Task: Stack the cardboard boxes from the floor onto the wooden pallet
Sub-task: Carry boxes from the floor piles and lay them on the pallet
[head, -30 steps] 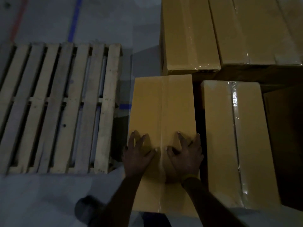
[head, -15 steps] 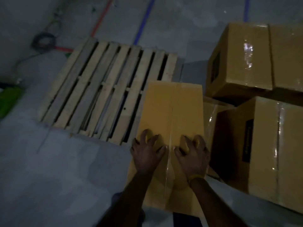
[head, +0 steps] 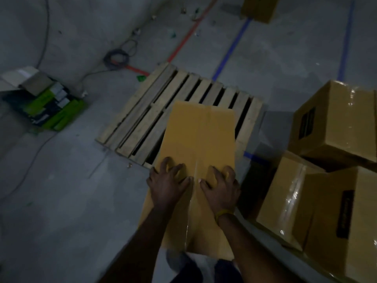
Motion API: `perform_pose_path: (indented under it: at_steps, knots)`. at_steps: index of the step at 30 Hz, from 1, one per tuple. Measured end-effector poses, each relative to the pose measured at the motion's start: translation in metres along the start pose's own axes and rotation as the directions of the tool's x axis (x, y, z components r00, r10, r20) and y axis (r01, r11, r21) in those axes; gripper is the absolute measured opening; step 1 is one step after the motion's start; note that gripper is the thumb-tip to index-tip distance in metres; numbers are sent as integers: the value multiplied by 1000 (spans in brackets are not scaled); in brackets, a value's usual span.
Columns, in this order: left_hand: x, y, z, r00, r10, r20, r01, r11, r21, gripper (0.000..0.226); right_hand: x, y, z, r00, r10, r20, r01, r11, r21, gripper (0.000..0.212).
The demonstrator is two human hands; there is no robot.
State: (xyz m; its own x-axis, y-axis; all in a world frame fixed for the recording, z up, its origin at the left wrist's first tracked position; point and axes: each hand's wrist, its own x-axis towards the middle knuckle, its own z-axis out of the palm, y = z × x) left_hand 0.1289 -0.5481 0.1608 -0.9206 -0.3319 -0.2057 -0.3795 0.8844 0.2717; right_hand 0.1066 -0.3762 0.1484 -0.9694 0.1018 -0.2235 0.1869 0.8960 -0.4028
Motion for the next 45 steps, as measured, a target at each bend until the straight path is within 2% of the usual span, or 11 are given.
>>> perform_pose_path:
  at_steps: [5, 14, 19, 25, 29, 31, 35, 38, 45]
  knots:
    - [45, -42, -27, 999, -44, 1, 44, 999, 12, 64, 30, -62, 25, 999, -43, -3, 43, 999, 0, 67]
    - [176, -119, -29, 997, 0, 76, -4, 999, 50, 64, 110, -150, 112, 999, 7, 45, -10, 997, 75, 65]
    - [248, -156, -42, 993, -7, 116, -3, 996, 89, 73, 153, -203, 143, 998, 10, 67, -16, 996, 87, 67]
    - [315, -204, -63, 993, -7, 115, -1, 998, 69, 79, 189, -273, 177, 998, 33, 47, -38, 994, 101, 69]
    - [369, -251, -76, 991, 41, 129, -48, 997, 57, 81, 209, -329, 207, 998, 46, 36, -50, 992, 120, 69]
    - [400, -282, -79, 991, 78, 110, -82, 996, 38, 79, 220, -363, 228, 996, 75, 45, -80, 989, 126, 70]
    - [472, -352, -69, 985, 152, 80, -154, 988, 16, 69, 245, -427, 290, 990, 126, -56, -117, 982, 149, 73]
    - [521, -403, -55, 978, 190, 85, -192, 981, 24, 68, 265, -469, 338, 984, 162, -75, -149, 977, 152, 74]
    - [614, -482, -10, 967, 254, 34, -254, 967, 1, 65, 313, -525, 437, 973, 186, -138, -168, 977, 132, 71]
